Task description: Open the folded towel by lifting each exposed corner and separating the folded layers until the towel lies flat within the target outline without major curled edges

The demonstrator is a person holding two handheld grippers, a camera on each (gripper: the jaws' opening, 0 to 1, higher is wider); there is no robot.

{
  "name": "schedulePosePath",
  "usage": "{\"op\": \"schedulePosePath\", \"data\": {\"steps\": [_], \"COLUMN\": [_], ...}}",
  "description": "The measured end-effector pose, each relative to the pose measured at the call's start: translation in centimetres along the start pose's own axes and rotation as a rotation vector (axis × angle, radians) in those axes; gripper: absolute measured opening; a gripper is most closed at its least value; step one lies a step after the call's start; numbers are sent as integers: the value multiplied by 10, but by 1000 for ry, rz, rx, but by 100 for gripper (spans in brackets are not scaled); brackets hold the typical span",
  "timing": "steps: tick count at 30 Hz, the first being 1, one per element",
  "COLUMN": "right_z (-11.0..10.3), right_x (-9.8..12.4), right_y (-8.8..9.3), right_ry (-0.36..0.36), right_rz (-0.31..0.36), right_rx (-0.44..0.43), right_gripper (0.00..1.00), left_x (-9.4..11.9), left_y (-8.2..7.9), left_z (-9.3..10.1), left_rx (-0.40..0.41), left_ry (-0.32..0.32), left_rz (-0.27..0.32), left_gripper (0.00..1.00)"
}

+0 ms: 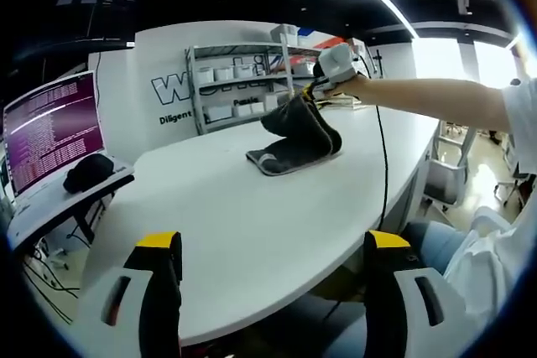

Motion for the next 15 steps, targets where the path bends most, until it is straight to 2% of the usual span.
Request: {"op": "schedulePosePath", "data": {"steps": [5, 15], "right_z": [17, 41], "right_x": [1, 5], "right_y": [14, 37], "right_ry": [42, 109], "right_rz": [-39, -77], "right_rx": [-122, -182], "right_gripper": [0, 0], "left_x": [0, -3], "left_y": [0, 0], "left_z": [1, 2], "left_rx": [-3, -3], "left_ry": [3, 10], "left_rz": [-5, -8], "left_gripper": [88, 88]}}
Point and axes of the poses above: the point that each gripper's makers call its tool centre point, and the gripper's own axes: x roughly backward along the fingers, z roughly to its right, y roughly out of its underside, the point moved 8 cm from there along x, roughly backward along the fingers, and after that the axes turned 14 degrees about y, right-handed, at the moved point
